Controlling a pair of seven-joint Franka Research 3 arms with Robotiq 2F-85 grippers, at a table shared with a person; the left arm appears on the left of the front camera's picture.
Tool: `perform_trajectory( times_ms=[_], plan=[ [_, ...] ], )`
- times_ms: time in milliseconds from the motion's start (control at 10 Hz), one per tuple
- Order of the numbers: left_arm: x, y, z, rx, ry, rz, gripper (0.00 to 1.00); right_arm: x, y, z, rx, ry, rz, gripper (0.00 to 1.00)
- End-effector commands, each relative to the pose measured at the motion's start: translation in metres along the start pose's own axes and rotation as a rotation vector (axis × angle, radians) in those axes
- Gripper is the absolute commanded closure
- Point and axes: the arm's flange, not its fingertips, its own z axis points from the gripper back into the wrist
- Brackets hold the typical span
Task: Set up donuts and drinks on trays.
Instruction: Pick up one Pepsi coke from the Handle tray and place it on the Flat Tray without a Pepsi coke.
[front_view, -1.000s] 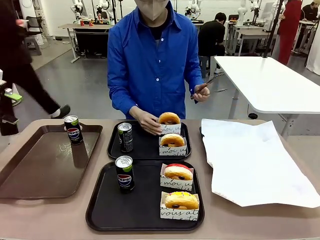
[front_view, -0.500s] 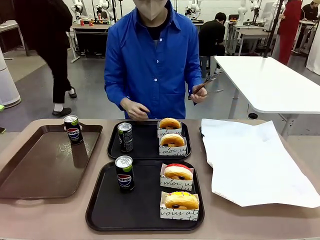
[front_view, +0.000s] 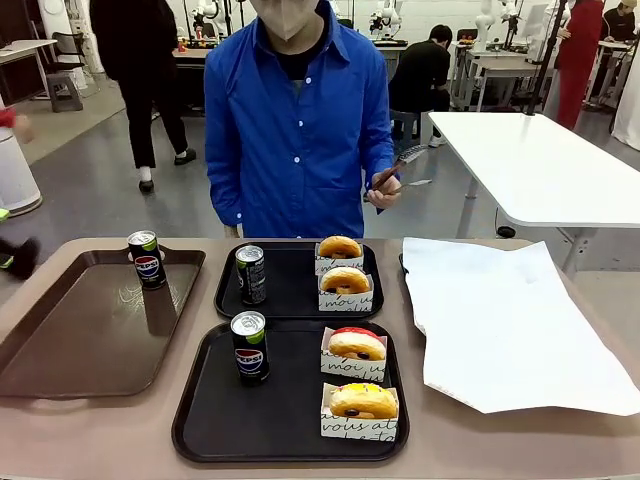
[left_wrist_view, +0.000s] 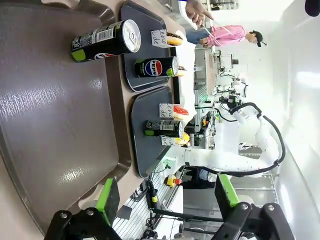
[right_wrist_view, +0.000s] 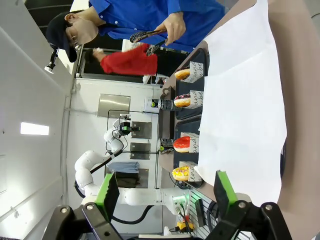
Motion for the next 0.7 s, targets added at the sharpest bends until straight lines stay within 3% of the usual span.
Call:
perform_trajectory(
  times_ms=[0,600],
  plan=[
    [-0.0015,0.0007,0.0007,0.006,-0.009,0.001,0.00,-0.0002,0.0008,0.0006,0.010,-0.001,0.002,0.00],
    [-0.0015,0.0007,0.0007,0.006,-0.009,0.001,0.00,-0.0002,0.0008,0.0006,0.010,-0.001,0.002,0.00]
  ],
)
